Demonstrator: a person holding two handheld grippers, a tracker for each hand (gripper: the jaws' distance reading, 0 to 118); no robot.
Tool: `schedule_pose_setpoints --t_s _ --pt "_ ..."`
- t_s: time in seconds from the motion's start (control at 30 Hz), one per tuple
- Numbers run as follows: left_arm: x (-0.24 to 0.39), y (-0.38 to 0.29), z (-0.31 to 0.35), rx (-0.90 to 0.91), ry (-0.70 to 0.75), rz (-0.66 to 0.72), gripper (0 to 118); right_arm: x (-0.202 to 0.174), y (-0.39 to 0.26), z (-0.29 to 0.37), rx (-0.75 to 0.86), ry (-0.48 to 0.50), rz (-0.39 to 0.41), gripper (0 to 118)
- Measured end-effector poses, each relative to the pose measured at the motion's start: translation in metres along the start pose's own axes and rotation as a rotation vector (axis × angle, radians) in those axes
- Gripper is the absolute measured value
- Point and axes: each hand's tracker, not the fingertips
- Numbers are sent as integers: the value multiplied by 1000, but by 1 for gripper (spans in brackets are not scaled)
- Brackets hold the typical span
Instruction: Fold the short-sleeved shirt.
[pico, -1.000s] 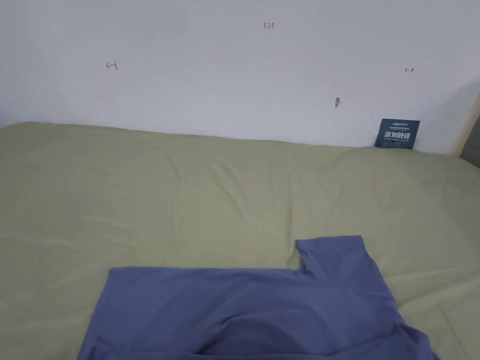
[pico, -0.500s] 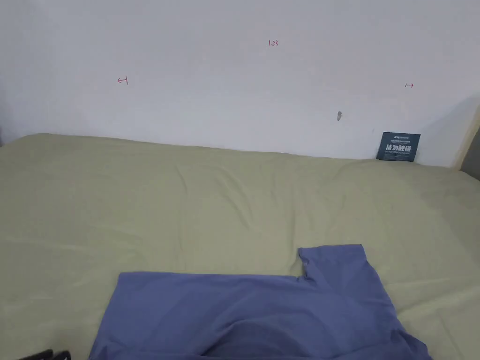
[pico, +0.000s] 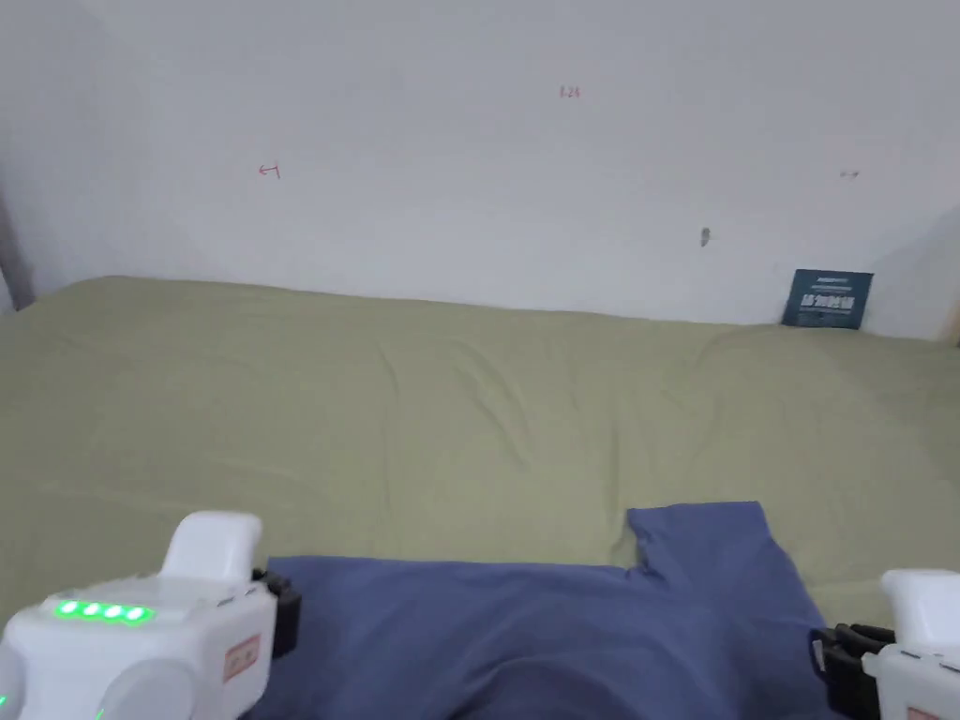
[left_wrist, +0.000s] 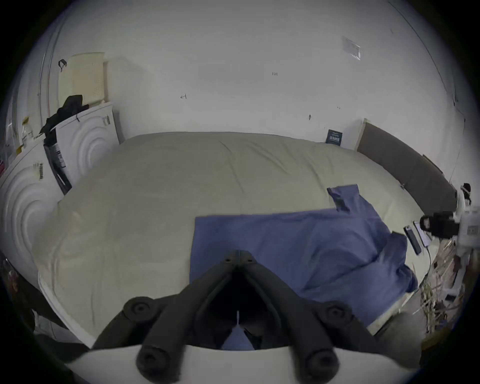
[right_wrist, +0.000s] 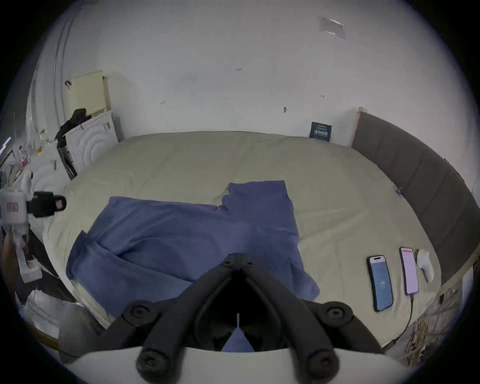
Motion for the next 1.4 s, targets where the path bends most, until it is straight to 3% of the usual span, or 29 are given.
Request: schedule_pose_setpoints --t_s 0.03,0.13,0.17,0.3,0.43,0.47,0.53,0.6,0.63,0.67,0.7,0.73,0.83,0.93,1.03,1.13,1.23,1.4 --pt "-11 14 -12 0 1 14 7 2 4 -5 -2 3 -4 0" --pt "-39 49 -64 -101 -22 105 100 0 16 -12 -3 23 -17 0" --pt "-50 57 -84 -153 -51 136 108 1 19 -15 -7 24 -15 0" --pt "-70 62 -155 -292 16 220 108 9 30 -33 -31 18 -15 0" --pt "-59 44 -199 -409 -13 162 106 21 45 -58 -64 8 -23 0" --pt "-54 38 -208 -426 -6 141 100 26 51 -65 -72 3 -26 0" --pt "-47 28 -216 -464 -2 97 67 34 66 -79 -91 -1 -36 0" --pt "-32 27 -204 -430 153 7 37 45 83 -95 -112 21 -66 0" --pt "-32 28 -198 -393 99 9 12 53 92 -107 -139 63 -90 10" --pt "-33 30 -193 -382 37 42 4 60 100 -119 -168 81 -113 53" --pt "-37 36 -192 -391 -8 71 3 68 107 -132 -195 96 -127 94" --pt "-35 37 -191 -399 12 83 3 76 114 -153 -257 103 -128 114" --pt "-30 41 -194 -405 39 -26 3 96 120 -205 -373 50 -126 103" --pt "-31 40 -195 -421 36 8 3 110 105 -244 -551 -12 -153 101" --pt "-33 40 -199 -430 28 26 3 115 91 -263 -588 -61 -168 96" --pt "-34 38 -202 -433 21 27 3 122 85 -270 -578 -16 -196 68" --pt "-33 38 -203 -433 21 29 3 113 83 -266 -591 -44 -187 3" --pt "-36 42 -196 -430 5 33 3 100 89 -249 -540 -54 -153 0"
